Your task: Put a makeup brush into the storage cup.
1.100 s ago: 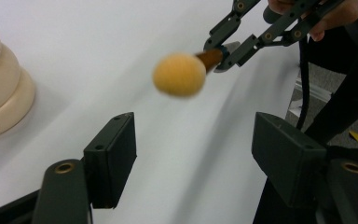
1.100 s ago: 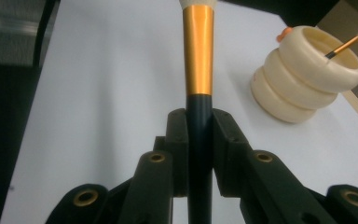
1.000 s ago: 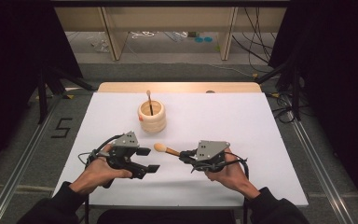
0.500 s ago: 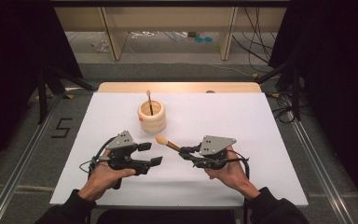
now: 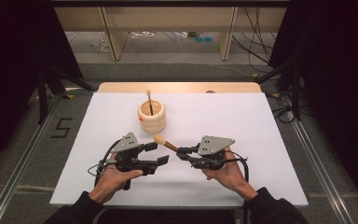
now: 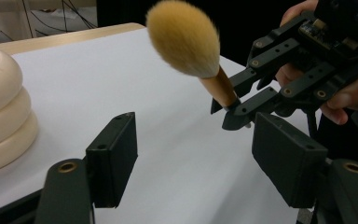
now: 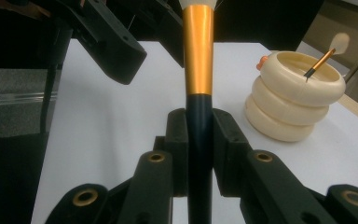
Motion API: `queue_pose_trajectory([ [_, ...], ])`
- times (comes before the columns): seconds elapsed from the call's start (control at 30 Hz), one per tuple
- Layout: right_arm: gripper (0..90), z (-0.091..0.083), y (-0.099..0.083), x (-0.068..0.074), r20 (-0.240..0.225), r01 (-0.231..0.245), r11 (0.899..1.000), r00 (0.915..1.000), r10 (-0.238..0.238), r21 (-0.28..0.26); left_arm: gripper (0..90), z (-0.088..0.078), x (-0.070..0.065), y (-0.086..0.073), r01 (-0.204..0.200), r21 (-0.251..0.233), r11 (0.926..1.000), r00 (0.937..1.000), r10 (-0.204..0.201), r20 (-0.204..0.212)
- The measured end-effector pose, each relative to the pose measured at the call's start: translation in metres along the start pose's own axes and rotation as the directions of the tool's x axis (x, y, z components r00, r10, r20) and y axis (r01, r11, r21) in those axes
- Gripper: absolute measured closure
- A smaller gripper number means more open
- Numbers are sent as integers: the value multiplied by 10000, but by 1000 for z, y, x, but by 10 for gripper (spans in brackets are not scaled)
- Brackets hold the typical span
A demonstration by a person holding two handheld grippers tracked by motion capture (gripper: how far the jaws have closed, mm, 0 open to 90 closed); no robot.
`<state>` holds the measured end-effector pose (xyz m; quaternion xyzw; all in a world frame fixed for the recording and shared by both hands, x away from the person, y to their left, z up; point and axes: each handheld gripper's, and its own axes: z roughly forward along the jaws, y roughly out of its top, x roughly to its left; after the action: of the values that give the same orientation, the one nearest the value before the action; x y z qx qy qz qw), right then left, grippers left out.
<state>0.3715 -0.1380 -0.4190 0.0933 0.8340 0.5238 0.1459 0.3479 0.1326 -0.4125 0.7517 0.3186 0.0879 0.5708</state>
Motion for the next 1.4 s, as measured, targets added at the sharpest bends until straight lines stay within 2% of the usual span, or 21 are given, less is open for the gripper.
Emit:
queue_pose_trajectory([
  [0.4,782,5,0,3,-75,124,9999,9999,-125,-81,407,6,-4,2,315,-297,9991,9987,-303,403],
  [0.8,782,5,1,4,-128,-96,9992,9999,91,-390,523,13,-6,3,601,-661,9960,9947,-543,870],
  [1.17,782,6,0,5,-209,-224,9985,9996,214,-502,614,14,-5,5,799,-956,9922,9934,-713,904],
  [1.3,782,6,0,5,-310,-234,9986,9993,220,-477,643,14,-4,5,714,-1032,9921,9933,-612,980],
  [1.4,782,6,1,5,-274,-283,9980,9993,268,-573,667,14,-4,5,789,-1076,9911,9926,-680,1009],
])
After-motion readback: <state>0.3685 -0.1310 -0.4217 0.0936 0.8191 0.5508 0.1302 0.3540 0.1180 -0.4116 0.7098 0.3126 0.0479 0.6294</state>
